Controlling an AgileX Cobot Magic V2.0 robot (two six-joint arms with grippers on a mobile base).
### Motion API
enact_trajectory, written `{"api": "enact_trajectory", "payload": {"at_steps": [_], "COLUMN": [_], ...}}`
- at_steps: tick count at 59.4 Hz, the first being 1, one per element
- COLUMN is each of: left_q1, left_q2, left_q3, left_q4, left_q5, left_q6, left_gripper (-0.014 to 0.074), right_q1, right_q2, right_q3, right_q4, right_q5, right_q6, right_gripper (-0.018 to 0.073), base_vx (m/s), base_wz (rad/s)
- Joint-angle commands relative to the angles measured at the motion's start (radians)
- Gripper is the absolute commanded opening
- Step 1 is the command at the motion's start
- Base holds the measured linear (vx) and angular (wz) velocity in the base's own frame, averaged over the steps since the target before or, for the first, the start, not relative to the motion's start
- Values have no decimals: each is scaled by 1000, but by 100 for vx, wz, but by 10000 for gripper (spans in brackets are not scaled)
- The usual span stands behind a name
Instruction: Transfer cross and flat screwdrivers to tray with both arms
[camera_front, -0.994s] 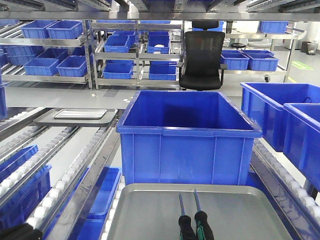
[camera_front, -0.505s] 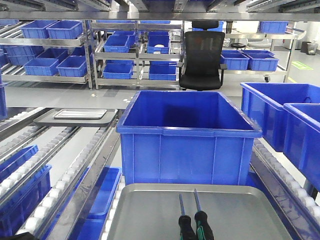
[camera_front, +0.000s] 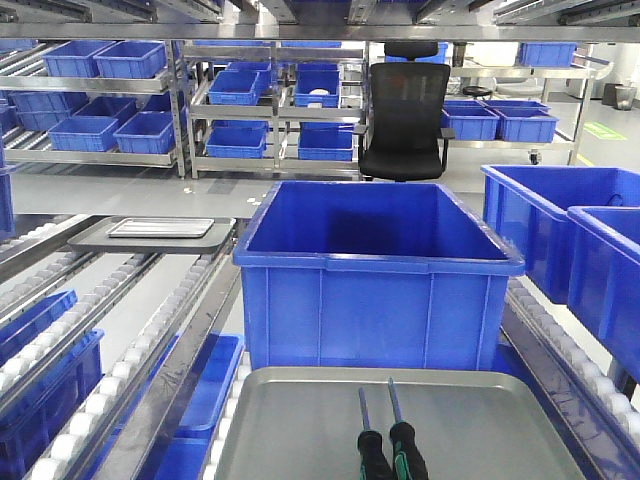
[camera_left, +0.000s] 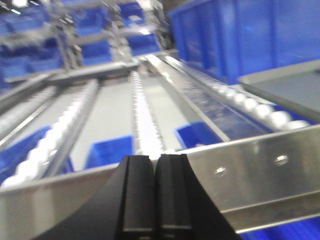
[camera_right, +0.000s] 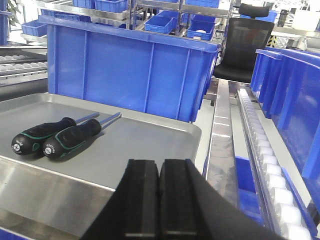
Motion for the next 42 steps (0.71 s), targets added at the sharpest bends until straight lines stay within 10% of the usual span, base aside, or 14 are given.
{"api": "enact_trajectory", "payload": {"at_steps": [1, 42], "left_q1": [30, 35], "left_q2": [-85, -90], "left_q3": [31, 35], "left_q4": [0, 16], "left_q5": [-110, -46], "left_q6": [-5, -5], "left_gripper": [3, 3], "right_q1": [-2, -2], "right_q2": [10, 10], "right_q3": [-29, -29], "right_q4": [17, 17], "right_q5": [-71, -71], "right_q6": [0, 0], "right_gripper": [-8, -8], "base_vx": [0, 0], "base_wz": [0, 0]}}
